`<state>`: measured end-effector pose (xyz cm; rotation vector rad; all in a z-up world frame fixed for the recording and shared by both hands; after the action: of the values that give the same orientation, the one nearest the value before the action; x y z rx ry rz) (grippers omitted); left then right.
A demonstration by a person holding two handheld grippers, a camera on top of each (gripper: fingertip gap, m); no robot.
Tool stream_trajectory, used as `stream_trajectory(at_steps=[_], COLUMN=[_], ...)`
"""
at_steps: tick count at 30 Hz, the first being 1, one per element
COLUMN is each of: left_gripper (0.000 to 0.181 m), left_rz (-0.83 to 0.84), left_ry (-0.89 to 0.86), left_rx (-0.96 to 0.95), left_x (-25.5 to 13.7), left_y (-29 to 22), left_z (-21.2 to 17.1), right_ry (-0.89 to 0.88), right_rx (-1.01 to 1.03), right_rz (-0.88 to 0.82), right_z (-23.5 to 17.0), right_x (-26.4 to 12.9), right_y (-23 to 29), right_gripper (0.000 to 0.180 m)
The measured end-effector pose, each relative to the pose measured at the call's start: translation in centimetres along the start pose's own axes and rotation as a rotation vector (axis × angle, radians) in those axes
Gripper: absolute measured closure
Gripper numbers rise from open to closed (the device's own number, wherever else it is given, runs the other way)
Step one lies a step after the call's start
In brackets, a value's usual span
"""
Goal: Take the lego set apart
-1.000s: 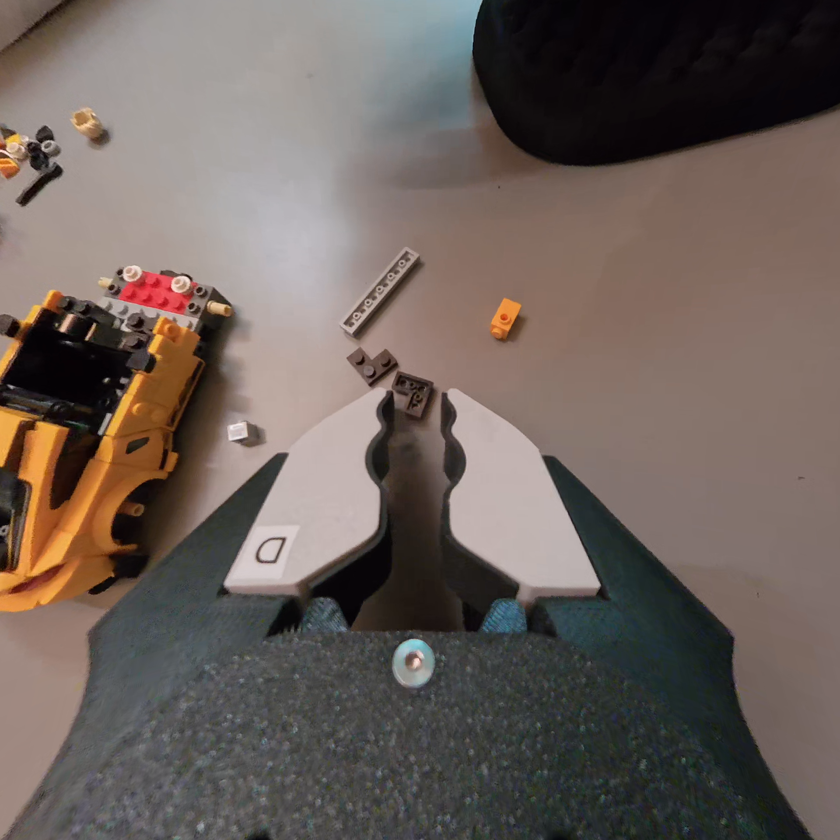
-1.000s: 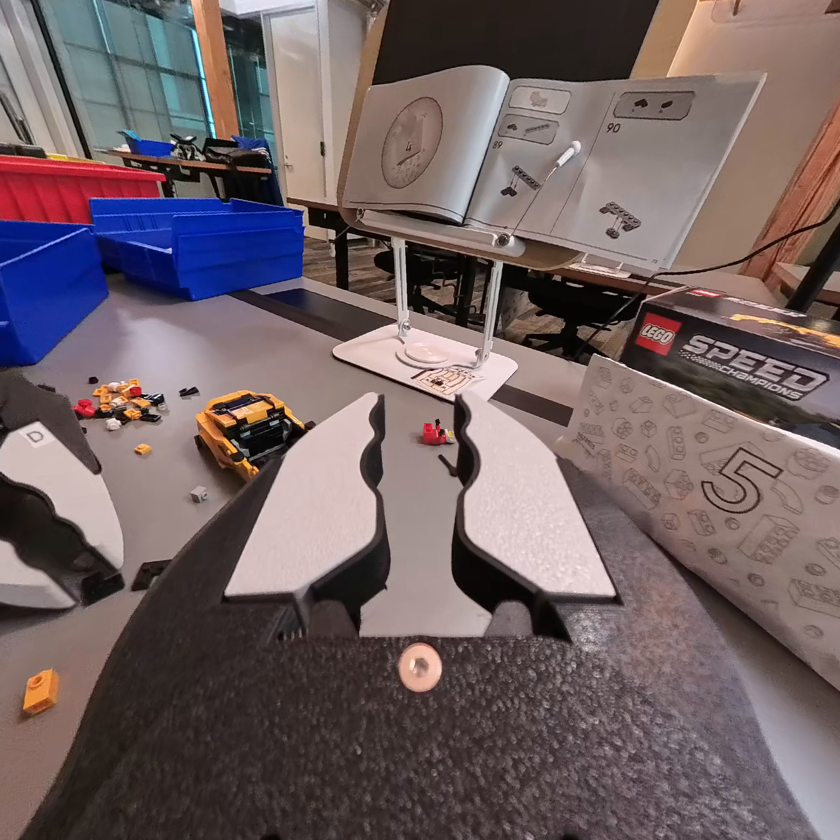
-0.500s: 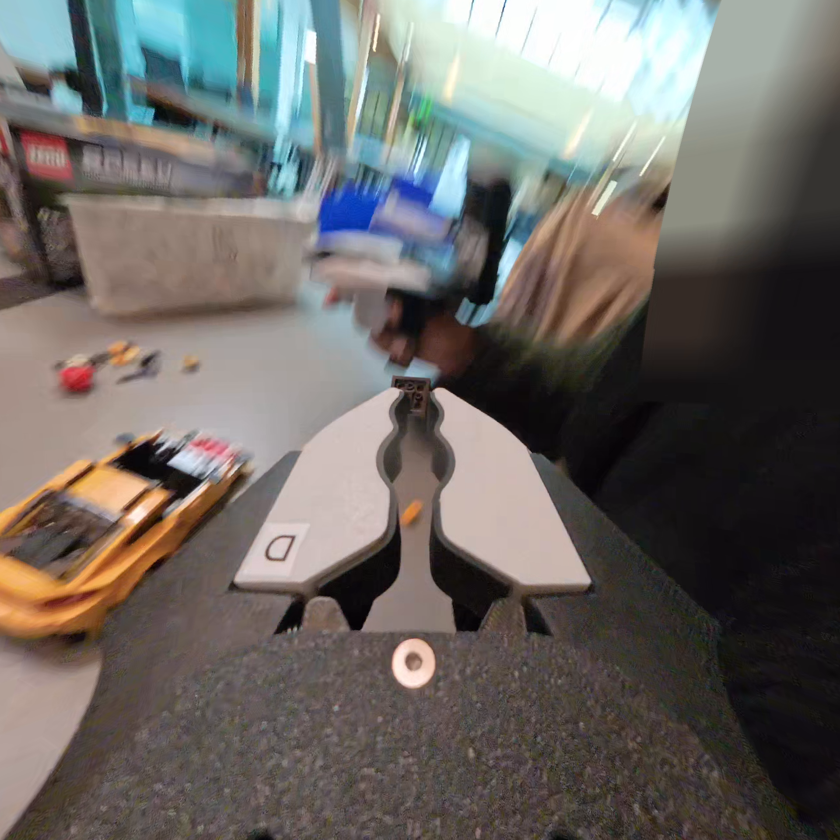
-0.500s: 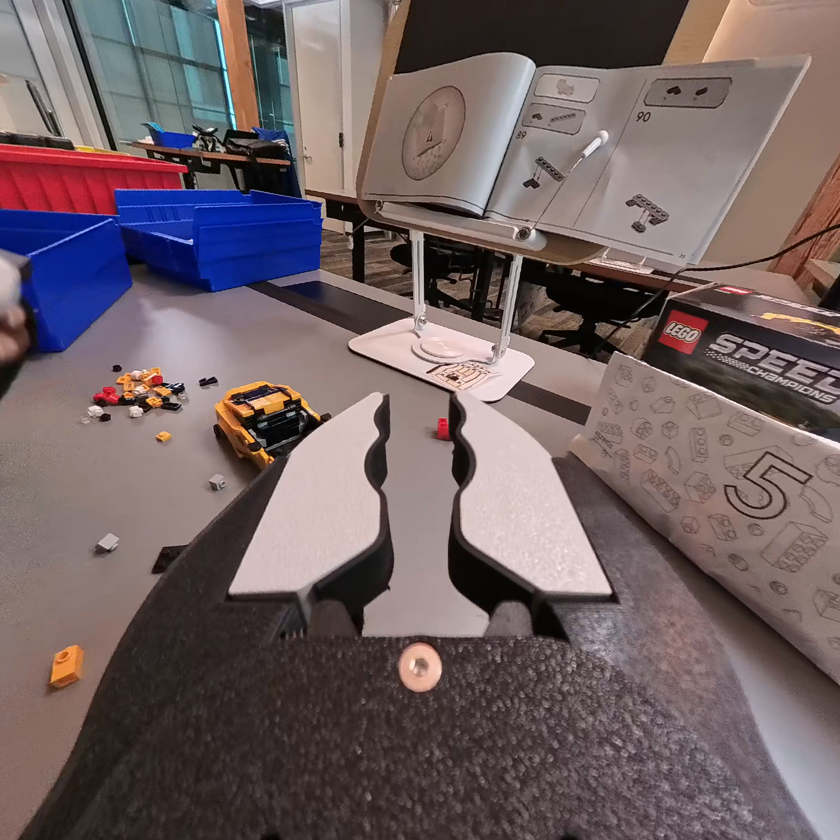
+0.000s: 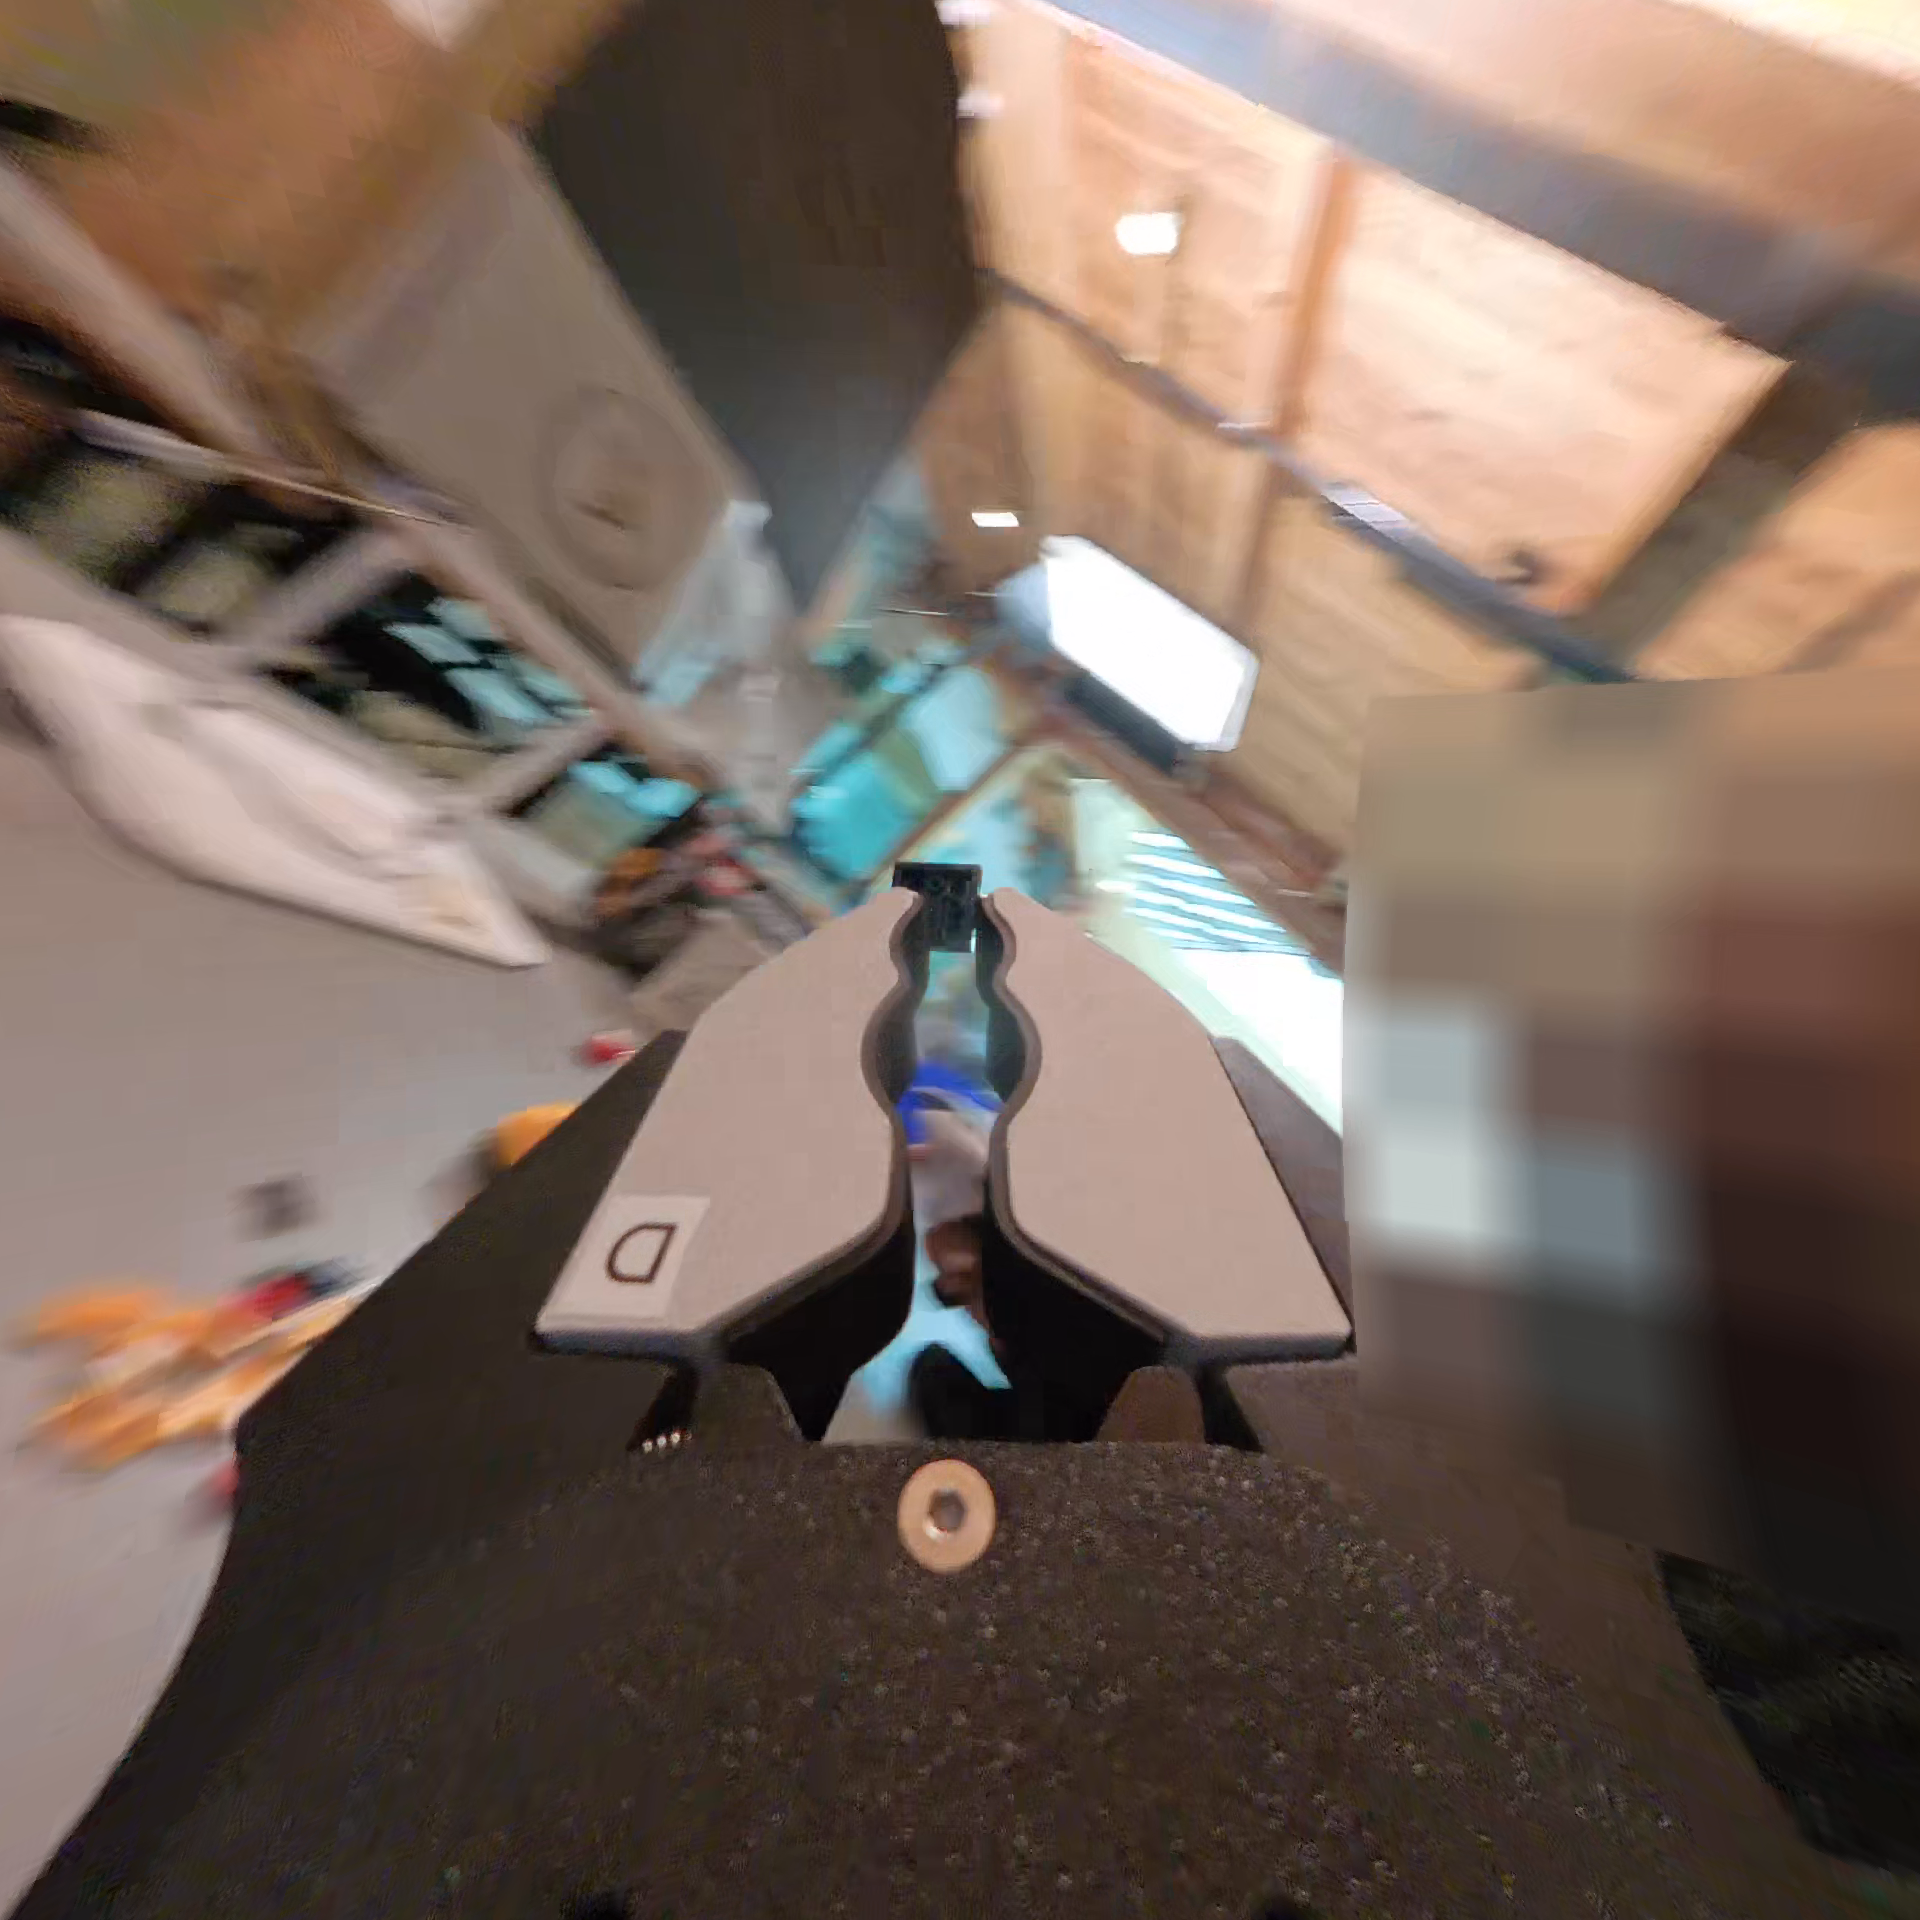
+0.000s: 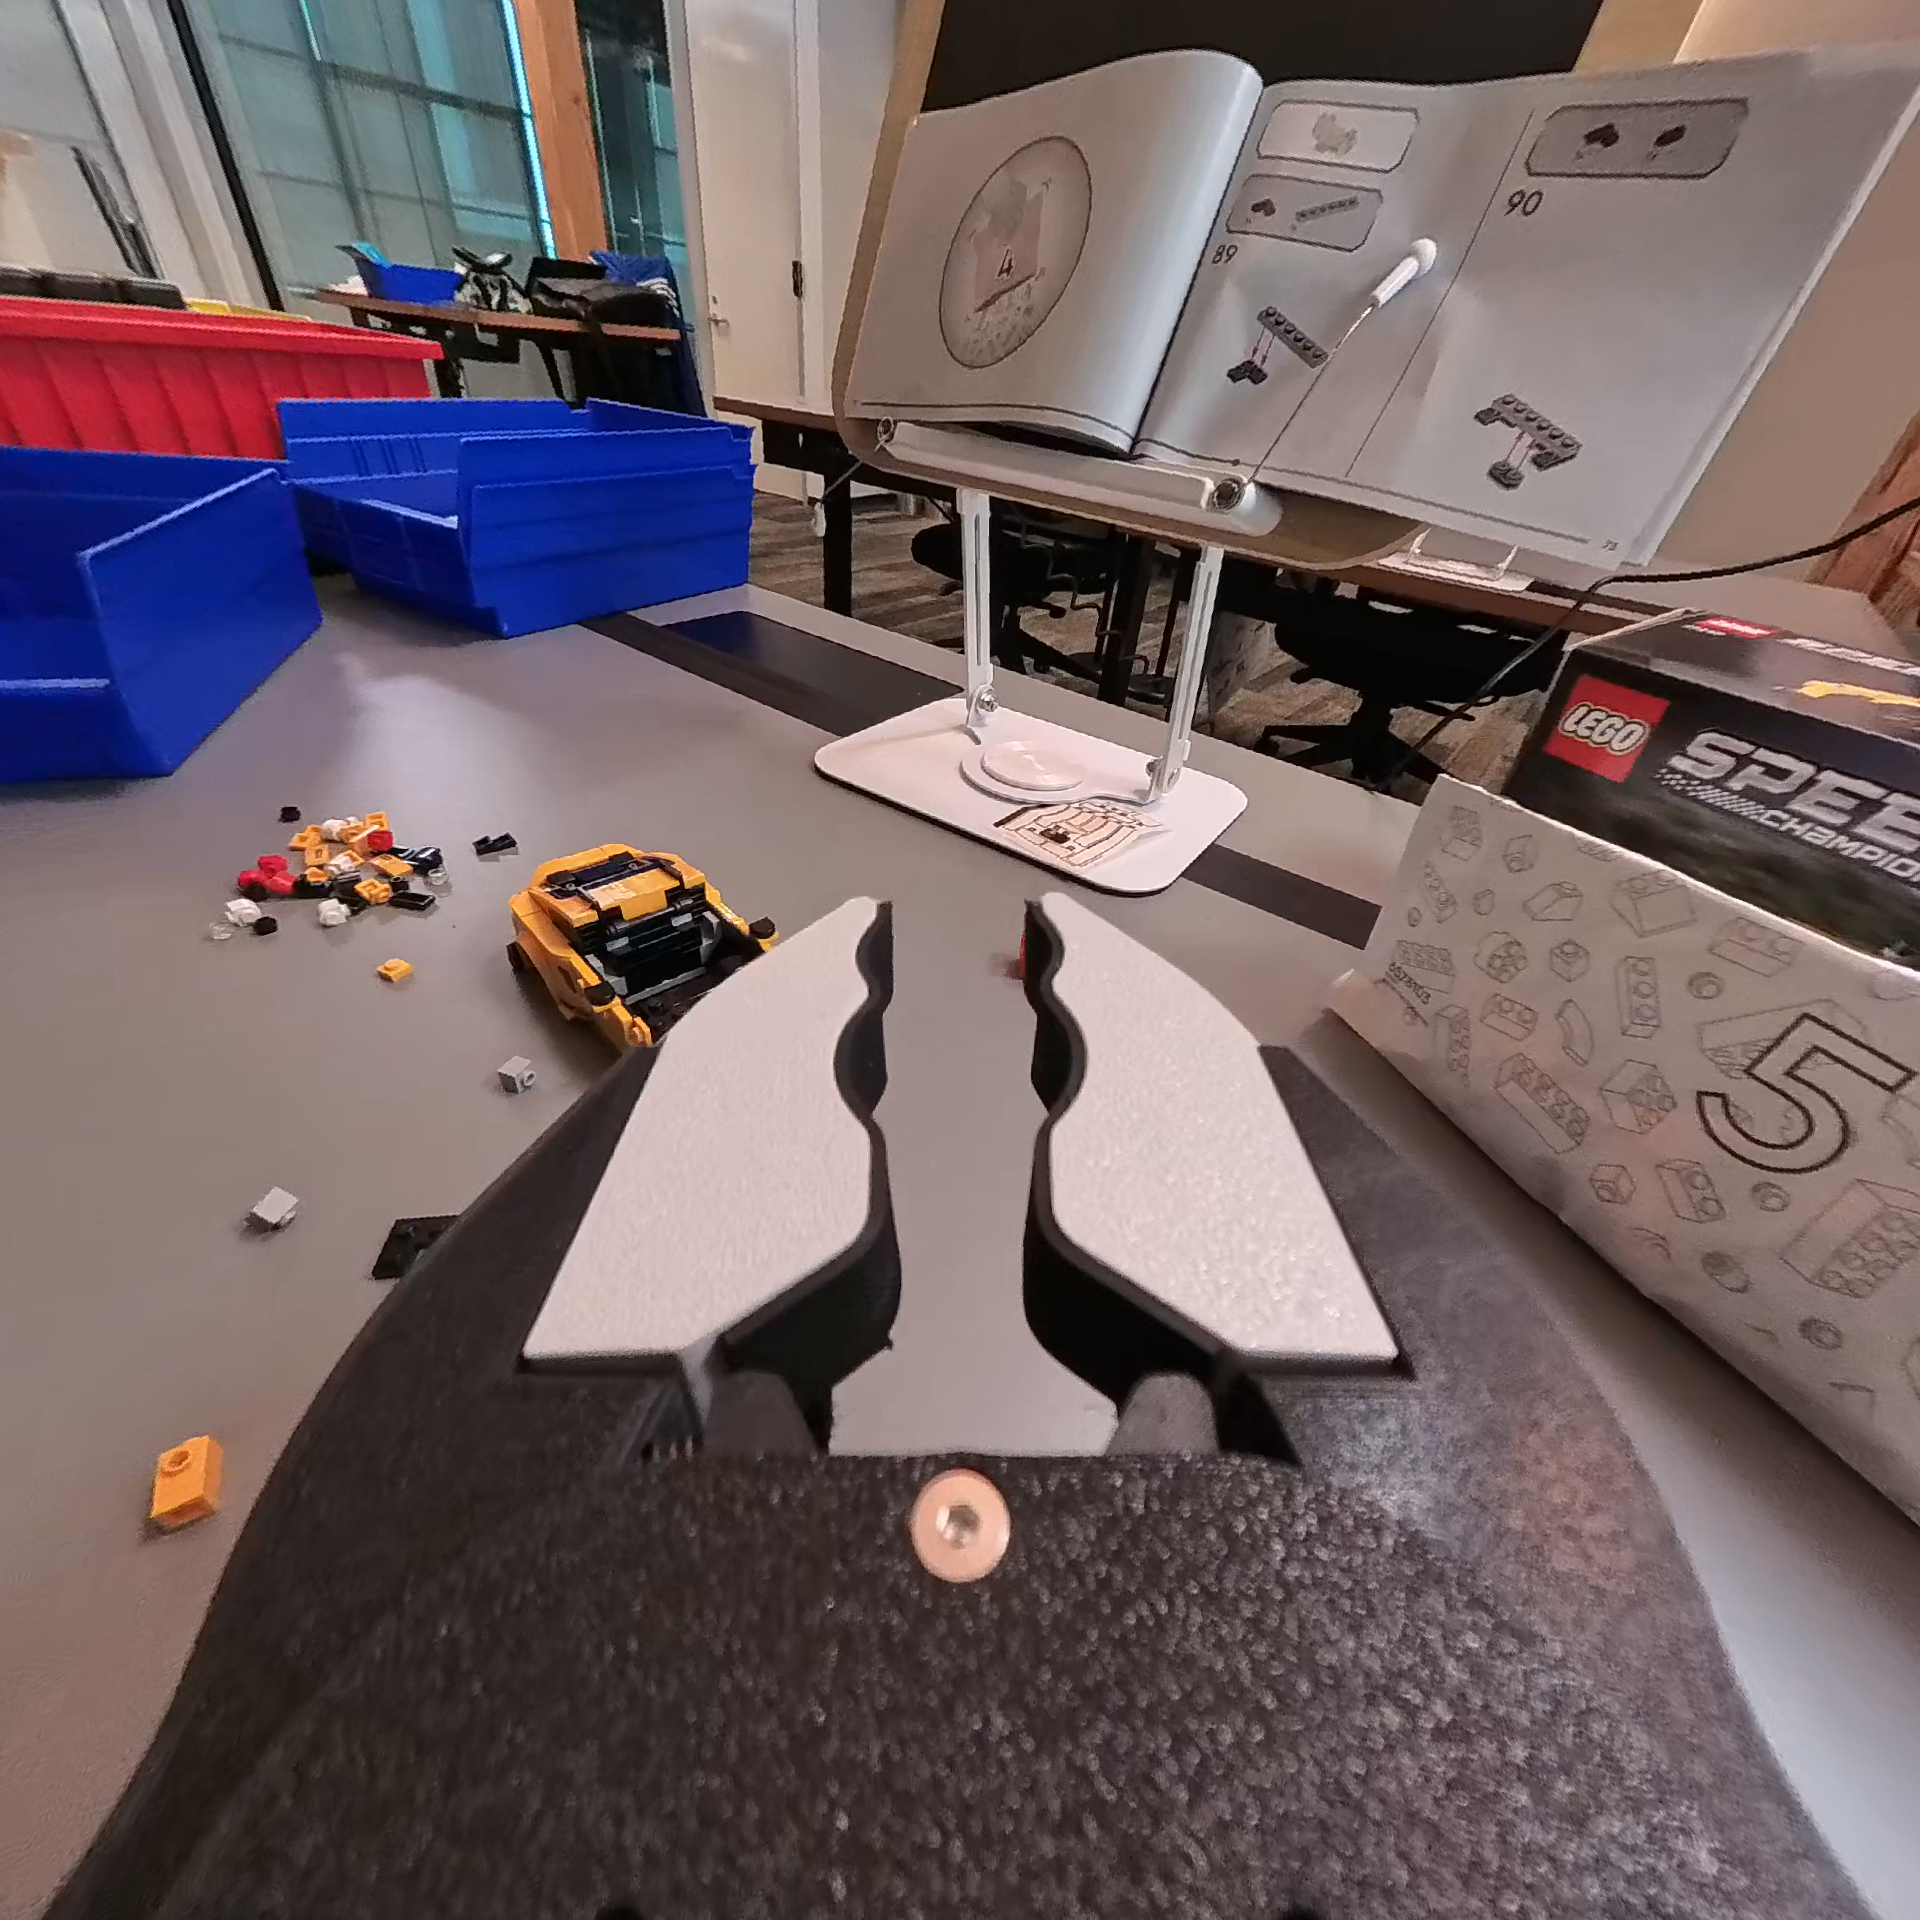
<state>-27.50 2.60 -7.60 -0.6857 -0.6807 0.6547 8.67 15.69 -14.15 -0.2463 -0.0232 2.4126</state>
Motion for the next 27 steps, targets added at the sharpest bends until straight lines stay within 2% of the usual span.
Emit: stream_trajectory(at_steps=[1, 4, 7, 12, 21, 24, 27], left_gripper=[0.173, 0.172, 0.173, 0.172, 0.173, 0.167, 0.161], left_rz=[0.131, 0.409, 0.726, 1.053, 1.224, 1.229, 1.157], left_ry=[-0.001, 0.023, 0.084, 0.197, 0.28, 0.293, 0.3], left_rx=[0.016, 0.043, 0.169, 0.362, 0.506, 0.526, 0.563], left_x=[-1.5, -5.8, -9.5, -12.3, -12.6, -12.4, -11.0], left_y=[1.3, 3.8, 6.0, 8.4, 10.5, 10.7, 10.1], left_z=[0.7, 2.2, 3.1, 3.9, 3.9, 3.6, 3.2], right_ry=[0.003, 0.012, 0.018, 0.03, 0.043, 0.048, 0.052], right_rx=[0.003, 0.006, 0.004, 0.003, 0.011, 0.015, 0.018], right_rz=[0.004, 0.01, 0.011, 0.014, 0.021, 0.026, 0.029], right_z=[-0.1, -0.2, -0.3, -0.5, -0.8, -0.9, -1.0], right_x=[0.0, 0.1, 0.2, 0.3, 0.3, 0.3, 0.4], right_y=[0.0, 0.1, 0.1, 0.2, 0.1, 0.1, 0.1], right_gripper=[0.156, 0.156, 0.156, 0.156, 0.156, 0.156, 0.156])
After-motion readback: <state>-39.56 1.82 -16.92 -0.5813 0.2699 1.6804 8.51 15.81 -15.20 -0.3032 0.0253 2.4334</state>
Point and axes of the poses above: each gripper's, where its closed fingertips meet, x out along the fingers, z out of its top, y = z × x across the jaws, the point moved 2 cm from there along -x, back along the fingers, and after that the axes turned 6 degrees about y, right-handed, at the moved point
